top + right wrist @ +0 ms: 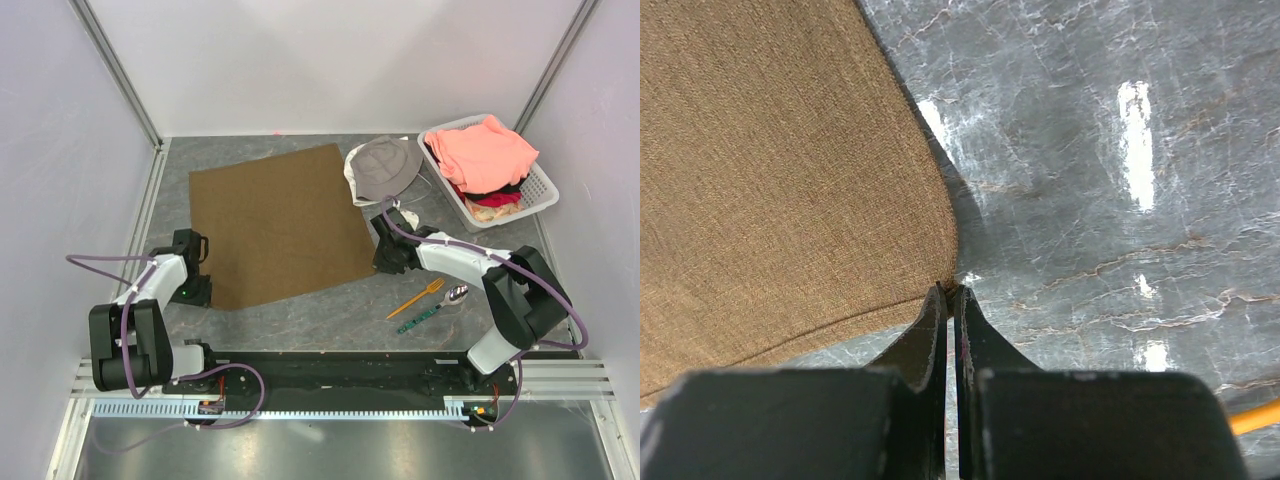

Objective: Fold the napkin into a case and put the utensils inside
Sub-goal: Pick up the flattened napkin from the center of the board, then fold and flatten the napkin at the center of the board.

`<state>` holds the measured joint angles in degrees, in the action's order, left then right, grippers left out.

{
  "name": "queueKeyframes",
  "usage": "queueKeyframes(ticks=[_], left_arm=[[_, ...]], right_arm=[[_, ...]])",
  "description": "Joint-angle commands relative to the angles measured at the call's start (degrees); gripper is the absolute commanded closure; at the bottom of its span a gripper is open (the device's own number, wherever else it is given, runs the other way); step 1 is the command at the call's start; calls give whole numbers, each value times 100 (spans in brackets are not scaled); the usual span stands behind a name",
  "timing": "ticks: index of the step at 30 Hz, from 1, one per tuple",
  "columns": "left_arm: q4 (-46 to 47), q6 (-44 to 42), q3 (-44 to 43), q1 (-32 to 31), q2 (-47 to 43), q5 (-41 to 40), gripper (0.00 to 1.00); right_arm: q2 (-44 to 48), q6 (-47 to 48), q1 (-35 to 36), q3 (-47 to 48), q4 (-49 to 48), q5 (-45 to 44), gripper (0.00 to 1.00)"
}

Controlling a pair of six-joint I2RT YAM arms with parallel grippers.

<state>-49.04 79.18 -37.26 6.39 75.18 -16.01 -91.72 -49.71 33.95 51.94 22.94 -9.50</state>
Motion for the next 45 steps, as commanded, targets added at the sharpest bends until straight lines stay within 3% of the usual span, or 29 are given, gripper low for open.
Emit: queueKeyframes(ticks=[1, 2, 9, 13, 20, 27, 31, 37, 45], left_arm=[[166, 37, 307, 55, -257, -359, 93], [105, 28, 298, 64, -354, -368, 98], [-605, -244, -185, 73, -1715, -315, 98], [-1081, -516, -808, 73, -2619, -289, 98], [-907, -1324, -2748, 73, -3912, -113, 98], [-705, -2002, -5104, 64, -4256, 98, 98], [-20, -2590, -5485, 64, -4529, 344, 98], [201, -2837, -5662, 64, -4100, 424, 98], [1343, -3154, -4126, 64, -3090, 168, 98]], right_arm=[[242, 49, -12, -35, -114, 62, 100], [251, 84, -3, -26, -123, 62, 100], [541, 1050, -12, 411, -228, 237, 100], [1207, 1936, -20, 913, -167, 229, 100], [2430, 2431, 50, 1906, 106, 615, 100], [3713, 2835, 164, 3145, 325, 879, 100], [4030, 2985, 173, 3769, 369, 941, 100], [3917, 2669, 173, 3570, 10, 468, 100], [2266, 2458, 164, 3077, -781, 71, 100]])
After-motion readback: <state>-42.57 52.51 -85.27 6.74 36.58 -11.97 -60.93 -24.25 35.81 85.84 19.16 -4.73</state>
